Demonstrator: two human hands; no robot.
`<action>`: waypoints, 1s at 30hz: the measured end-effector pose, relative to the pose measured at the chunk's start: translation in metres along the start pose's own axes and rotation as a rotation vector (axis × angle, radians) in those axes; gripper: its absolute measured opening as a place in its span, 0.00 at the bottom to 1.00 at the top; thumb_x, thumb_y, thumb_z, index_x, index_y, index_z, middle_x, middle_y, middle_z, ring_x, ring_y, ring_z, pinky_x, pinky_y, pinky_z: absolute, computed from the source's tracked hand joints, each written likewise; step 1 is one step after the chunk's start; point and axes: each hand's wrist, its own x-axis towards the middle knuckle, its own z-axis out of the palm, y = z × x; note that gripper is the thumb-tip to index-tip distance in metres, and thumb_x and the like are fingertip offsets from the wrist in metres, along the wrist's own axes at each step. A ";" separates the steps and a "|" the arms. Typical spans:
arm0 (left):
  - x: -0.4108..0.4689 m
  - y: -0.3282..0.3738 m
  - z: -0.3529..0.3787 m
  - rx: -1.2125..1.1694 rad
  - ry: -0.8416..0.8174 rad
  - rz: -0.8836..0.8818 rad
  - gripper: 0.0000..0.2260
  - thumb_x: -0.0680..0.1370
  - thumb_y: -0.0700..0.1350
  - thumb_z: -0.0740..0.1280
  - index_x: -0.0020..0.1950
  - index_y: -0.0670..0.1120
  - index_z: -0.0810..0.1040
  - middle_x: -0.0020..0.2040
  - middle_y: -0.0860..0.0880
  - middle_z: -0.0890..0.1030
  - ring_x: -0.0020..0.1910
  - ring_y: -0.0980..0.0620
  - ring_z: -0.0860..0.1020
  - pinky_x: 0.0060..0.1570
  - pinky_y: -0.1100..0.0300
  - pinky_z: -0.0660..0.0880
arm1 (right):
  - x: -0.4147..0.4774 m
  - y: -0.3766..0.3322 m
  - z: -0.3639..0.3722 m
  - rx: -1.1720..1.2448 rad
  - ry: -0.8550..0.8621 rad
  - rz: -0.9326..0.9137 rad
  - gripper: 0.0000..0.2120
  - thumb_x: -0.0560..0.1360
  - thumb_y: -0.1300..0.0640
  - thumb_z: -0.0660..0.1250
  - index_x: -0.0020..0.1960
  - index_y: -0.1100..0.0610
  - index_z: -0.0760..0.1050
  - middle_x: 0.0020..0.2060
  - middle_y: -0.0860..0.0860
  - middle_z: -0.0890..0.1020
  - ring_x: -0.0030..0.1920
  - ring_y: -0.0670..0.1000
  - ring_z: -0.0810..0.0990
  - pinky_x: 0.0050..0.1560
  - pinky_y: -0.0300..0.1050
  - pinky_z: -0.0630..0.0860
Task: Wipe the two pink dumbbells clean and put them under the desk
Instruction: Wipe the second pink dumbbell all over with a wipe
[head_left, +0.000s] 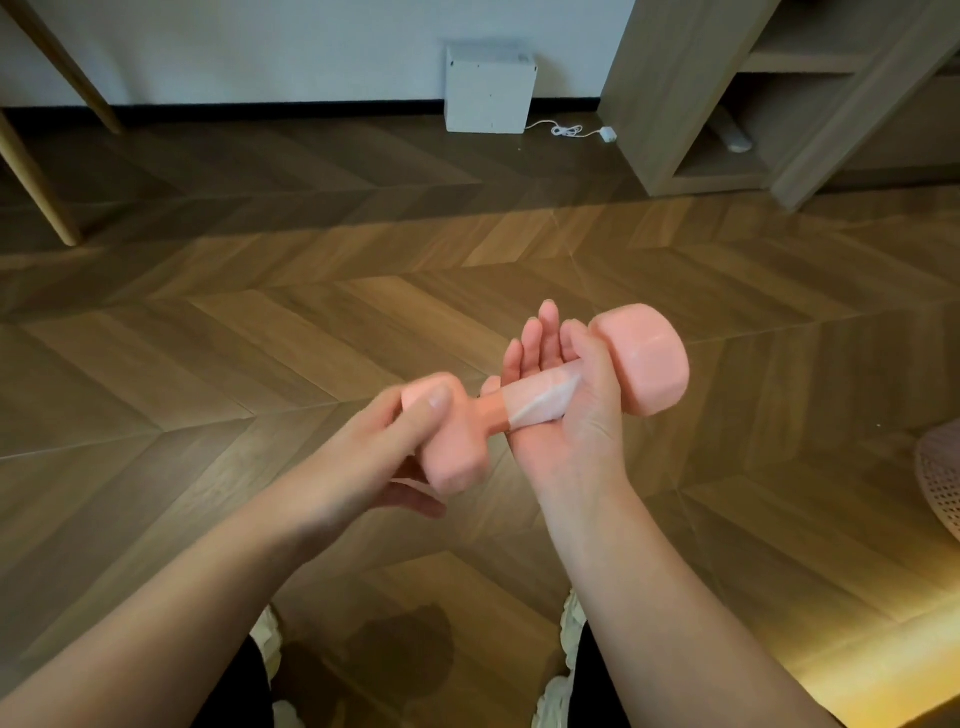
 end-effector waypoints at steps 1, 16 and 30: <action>-0.001 0.000 0.002 0.112 0.025 0.093 0.32 0.62 0.65 0.69 0.64 0.55 0.72 0.55 0.50 0.79 0.47 0.57 0.82 0.43 0.58 0.81 | 0.000 0.000 0.000 -0.007 -0.004 -0.001 0.06 0.76 0.60 0.70 0.52 0.59 0.80 0.44 0.50 0.87 0.40 0.47 0.85 0.50 0.43 0.80; -0.005 0.004 -0.011 0.320 0.138 0.265 0.38 0.63 0.58 0.76 0.70 0.60 0.64 0.65 0.56 0.74 0.63 0.55 0.77 0.58 0.62 0.76 | 0.004 -0.004 0.002 0.031 -0.027 -0.072 0.05 0.76 0.62 0.68 0.52 0.59 0.78 0.48 0.51 0.86 0.45 0.48 0.84 0.56 0.45 0.79; -0.004 0.007 0.000 0.164 -0.082 -0.037 0.45 0.59 0.66 0.77 0.72 0.55 0.66 0.57 0.52 0.82 0.52 0.54 0.83 0.53 0.48 0.81 | 0.000 -0.002 0.001 0.081 -0.024 -0.042 0.03 0.76 0.61 0.68 0.50 0.59 0.79 0.45 0.52 0.86 0.41 0.48 0.85 0.48 0.44 0.81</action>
